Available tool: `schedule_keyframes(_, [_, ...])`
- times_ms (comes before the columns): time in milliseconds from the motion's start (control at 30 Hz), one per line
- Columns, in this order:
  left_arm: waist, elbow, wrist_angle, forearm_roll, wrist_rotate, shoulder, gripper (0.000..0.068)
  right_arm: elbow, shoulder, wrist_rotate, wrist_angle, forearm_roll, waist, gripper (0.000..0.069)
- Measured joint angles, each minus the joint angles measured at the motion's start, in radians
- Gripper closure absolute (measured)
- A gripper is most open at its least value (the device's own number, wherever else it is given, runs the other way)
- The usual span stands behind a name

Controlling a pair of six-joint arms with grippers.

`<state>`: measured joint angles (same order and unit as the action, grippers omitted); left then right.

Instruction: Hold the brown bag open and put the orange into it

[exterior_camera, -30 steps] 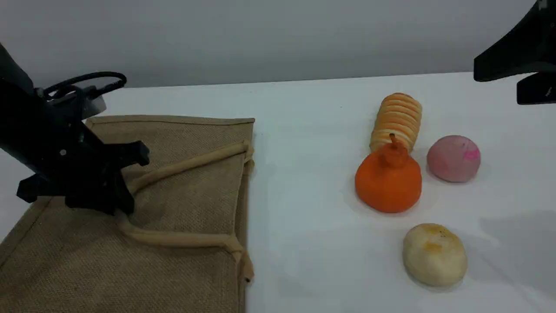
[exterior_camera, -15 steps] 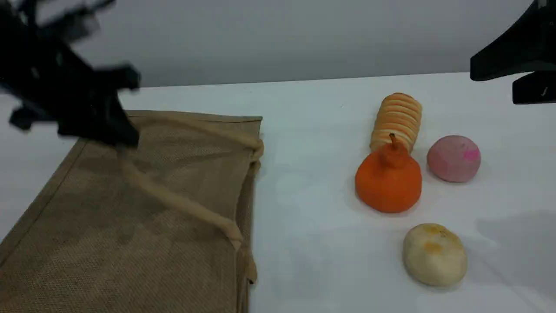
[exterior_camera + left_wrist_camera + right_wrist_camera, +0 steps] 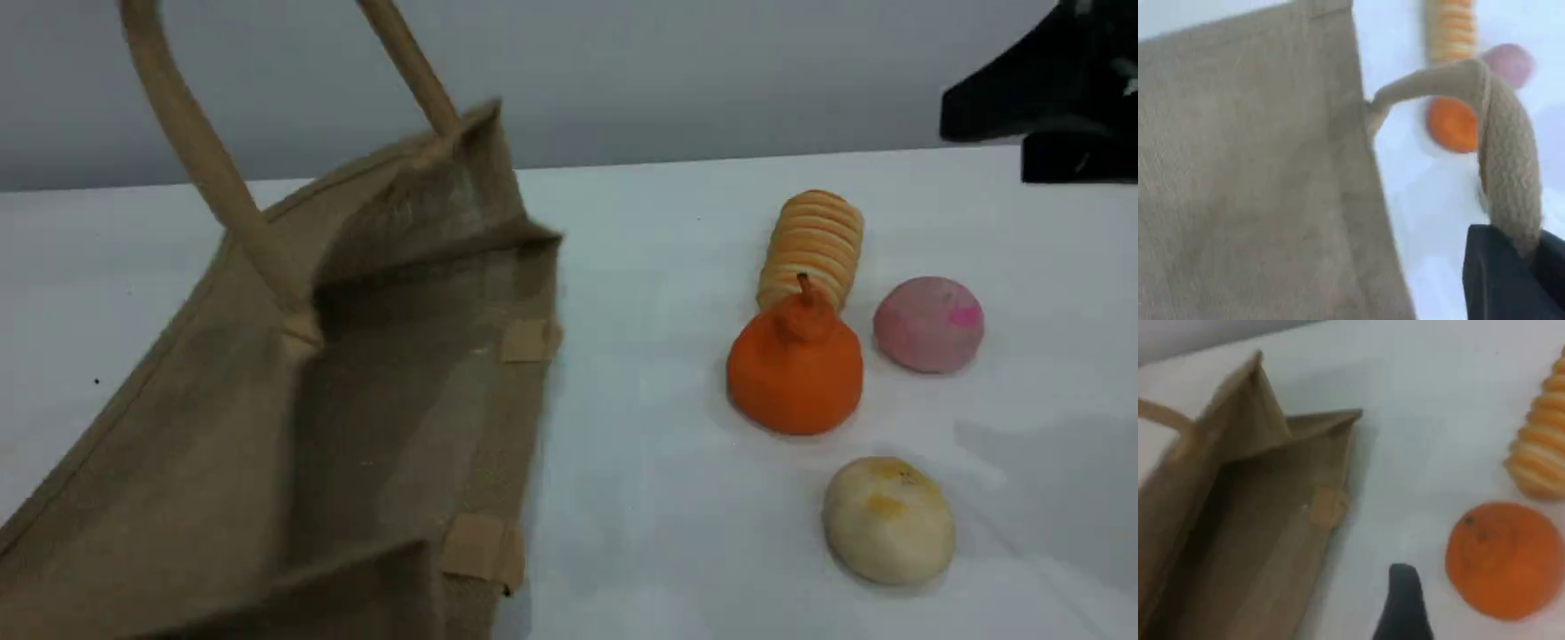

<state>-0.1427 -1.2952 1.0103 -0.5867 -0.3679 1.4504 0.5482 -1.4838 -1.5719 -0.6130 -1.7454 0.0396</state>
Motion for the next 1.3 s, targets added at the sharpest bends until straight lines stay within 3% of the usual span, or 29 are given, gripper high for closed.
schedule_keyframes(167, [0.0, -0.098, 0.128, 0.059, -0.003, -0.01, 0.0592, 0.005, -0.075, 0.0, 0.004, 0.002, 0.0, 0.0218])
schedule_keyframes(433, [0.0, -0.107, 0.181, 0.064, 0.009, -0.008, 0.0592, 0.071, -0.189, 0.001, 0.003, 0.001, -0.004, 0.0218])
schedule_keyframes(667, [0.0, -0.107, 0.196, 0.061, 0.012, -0.008, 0.0592, 0.152, -0.293, 0.001, 0.033, 0.001, -0.109, 0.0218])
schedule_keyframes(933, [0.0, -0.126, 0.214, 0.057, 0.032, -0.038, 0.0592, 0.258, -0.389, 0.001, 0.26, 0.0, -0.239, 0.0218])
schedule_keyframes(1067, [0.0, -0.126, 0.214, 0.056, 0.036, -0.052, 0.0592, 0.283, -0.421, 0.002, 0.311, -0.002, -0.242, 0.0218])
schedule_keyframes(1300, [0.0, -0.126, 0.214, 0.052, 0.041, -0.052, 0.0592, 0.288, -0.426, 0.002, 0.279, -0.001, -0.242, 0.0218])
